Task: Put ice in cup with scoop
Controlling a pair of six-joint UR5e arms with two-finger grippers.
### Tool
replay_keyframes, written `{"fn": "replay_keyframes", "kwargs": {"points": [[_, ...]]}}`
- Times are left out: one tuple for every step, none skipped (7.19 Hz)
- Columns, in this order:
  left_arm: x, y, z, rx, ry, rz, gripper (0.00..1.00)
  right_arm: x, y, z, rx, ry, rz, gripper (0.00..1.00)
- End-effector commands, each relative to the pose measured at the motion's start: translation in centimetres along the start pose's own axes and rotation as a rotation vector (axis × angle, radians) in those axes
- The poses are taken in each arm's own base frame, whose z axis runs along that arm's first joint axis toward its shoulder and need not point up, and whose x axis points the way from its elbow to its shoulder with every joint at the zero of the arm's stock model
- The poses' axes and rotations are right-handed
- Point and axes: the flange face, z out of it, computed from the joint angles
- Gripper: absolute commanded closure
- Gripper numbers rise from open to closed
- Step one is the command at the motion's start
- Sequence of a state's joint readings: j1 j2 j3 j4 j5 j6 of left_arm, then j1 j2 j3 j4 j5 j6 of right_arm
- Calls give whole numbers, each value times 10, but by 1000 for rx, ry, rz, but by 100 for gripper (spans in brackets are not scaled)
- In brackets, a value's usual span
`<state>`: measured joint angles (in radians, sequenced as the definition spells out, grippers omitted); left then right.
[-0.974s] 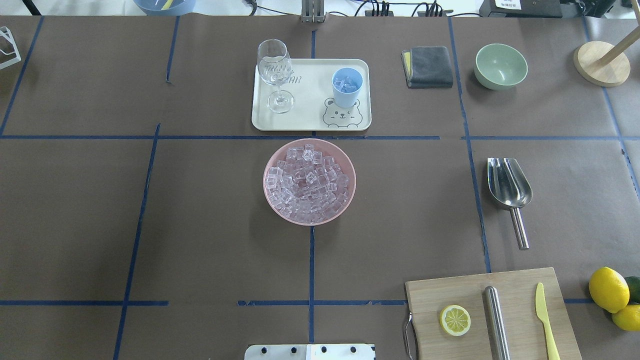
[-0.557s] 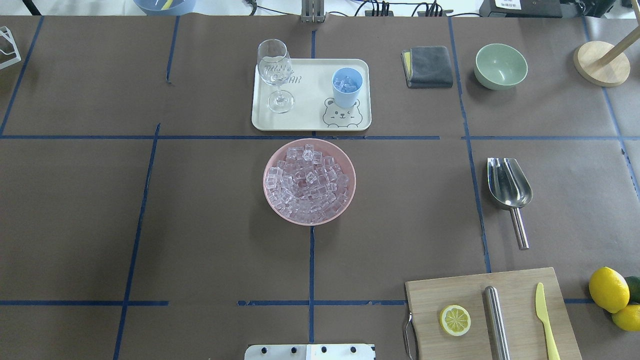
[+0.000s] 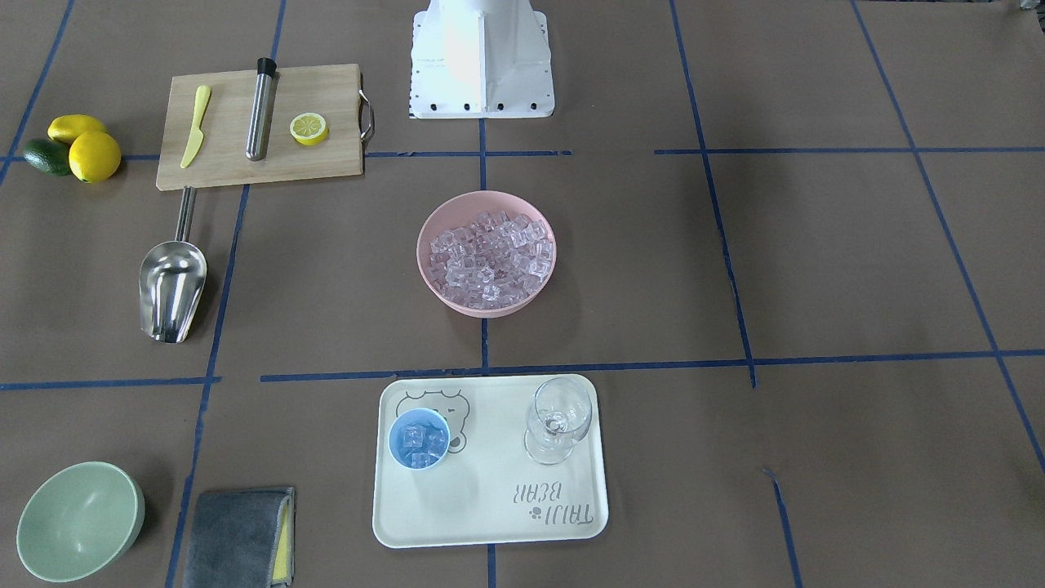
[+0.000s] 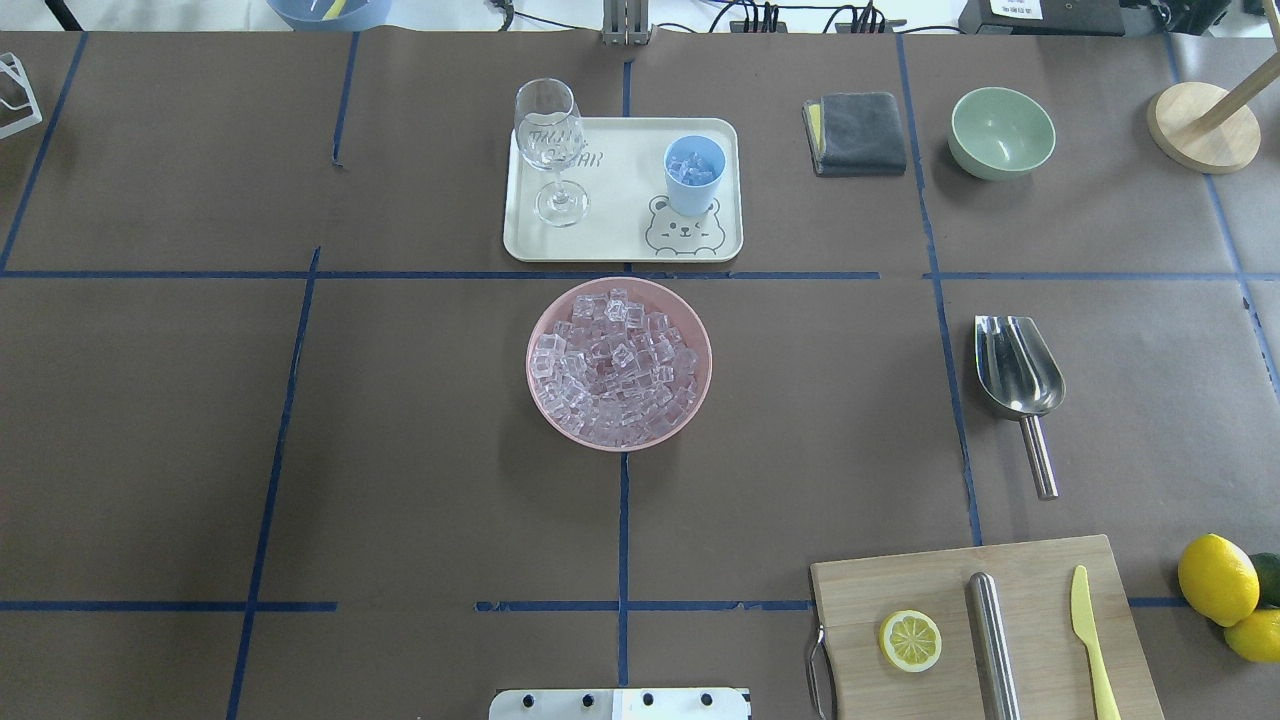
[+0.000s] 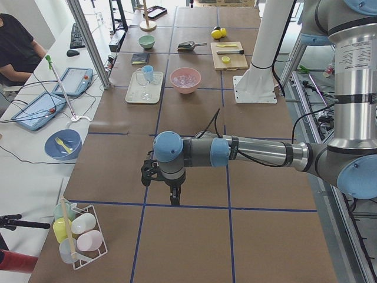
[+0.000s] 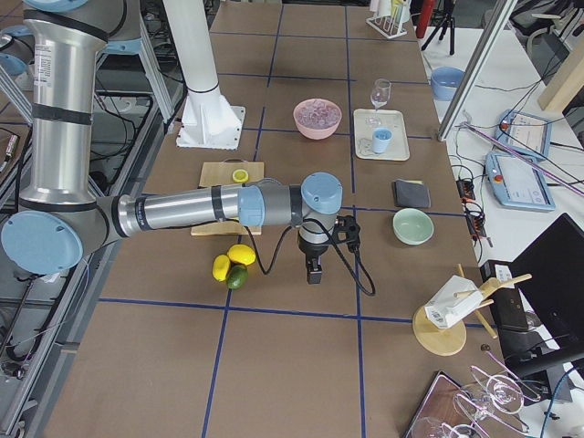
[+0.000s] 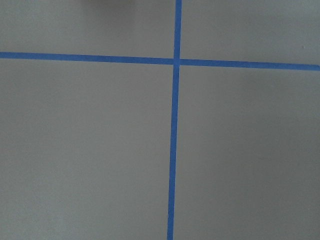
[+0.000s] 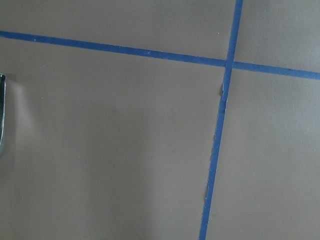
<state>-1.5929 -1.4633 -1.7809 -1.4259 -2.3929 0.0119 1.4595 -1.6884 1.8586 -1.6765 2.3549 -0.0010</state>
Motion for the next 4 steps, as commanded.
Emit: {"fn": "replay_keyframes", "kwargs": {"points": [[0, -3, 1, 0, 0, 0, 0, -6, -8, -8, 13, -15, -3, 0], [-4, 2, 4, -6, 0, -4, 0, -4, -1, -16, 31, -45, 7, 0], [-3, 0, 4, -6, -1, 1, 0, -4, 6, -17, 31, -44, 10, 0], [-2, -3, 3, -3, -3, 5, 0, 0, 8, -14, 26, -33, 5, 0]]}}
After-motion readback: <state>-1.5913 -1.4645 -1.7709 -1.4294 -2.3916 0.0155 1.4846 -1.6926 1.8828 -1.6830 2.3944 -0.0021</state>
